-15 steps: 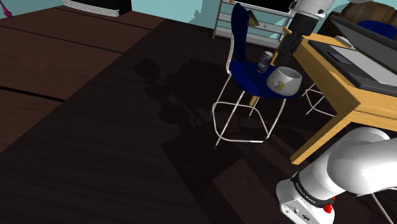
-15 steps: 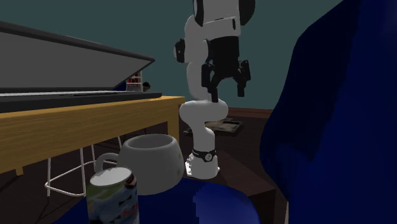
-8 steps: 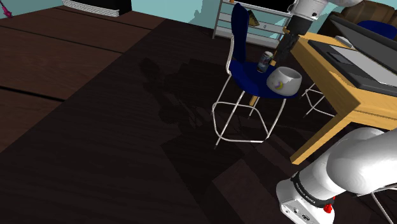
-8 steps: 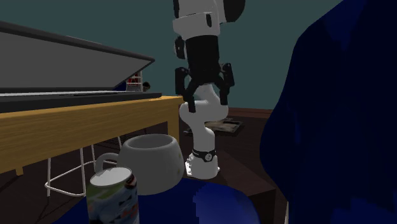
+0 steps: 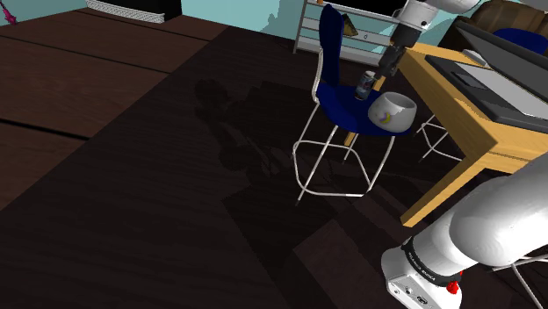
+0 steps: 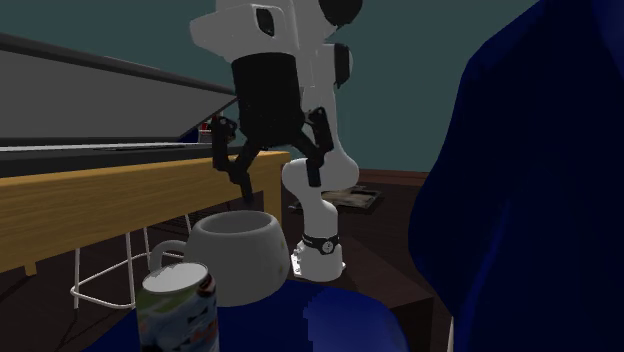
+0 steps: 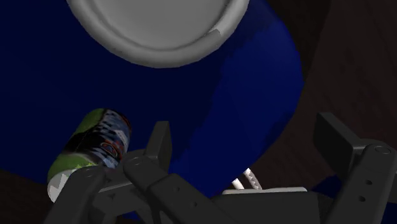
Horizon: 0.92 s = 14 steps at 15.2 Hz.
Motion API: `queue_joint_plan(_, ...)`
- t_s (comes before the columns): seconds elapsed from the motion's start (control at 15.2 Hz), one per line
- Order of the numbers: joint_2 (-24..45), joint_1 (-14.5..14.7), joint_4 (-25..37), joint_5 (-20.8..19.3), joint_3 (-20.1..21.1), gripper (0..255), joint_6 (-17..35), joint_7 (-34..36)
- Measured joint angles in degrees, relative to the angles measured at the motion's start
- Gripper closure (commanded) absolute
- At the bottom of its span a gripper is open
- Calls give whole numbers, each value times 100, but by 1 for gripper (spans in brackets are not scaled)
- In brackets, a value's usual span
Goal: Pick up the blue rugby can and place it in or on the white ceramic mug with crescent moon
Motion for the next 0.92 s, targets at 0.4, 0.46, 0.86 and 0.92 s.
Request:
queue_joint_plan(0.4,1411,-352,1306,692,-381,0,-97,-956)
queue_joint_plan(0.46,1646,-444,1558,818,-412,0,-159,-1094)
queue_joint_plan(0.86,2946,-1062,3006,1483,-419,0,-490,-1665)
queue_joint_plan(0.92,2976,-1068,2987,1499,-413,0,-444,-1683)
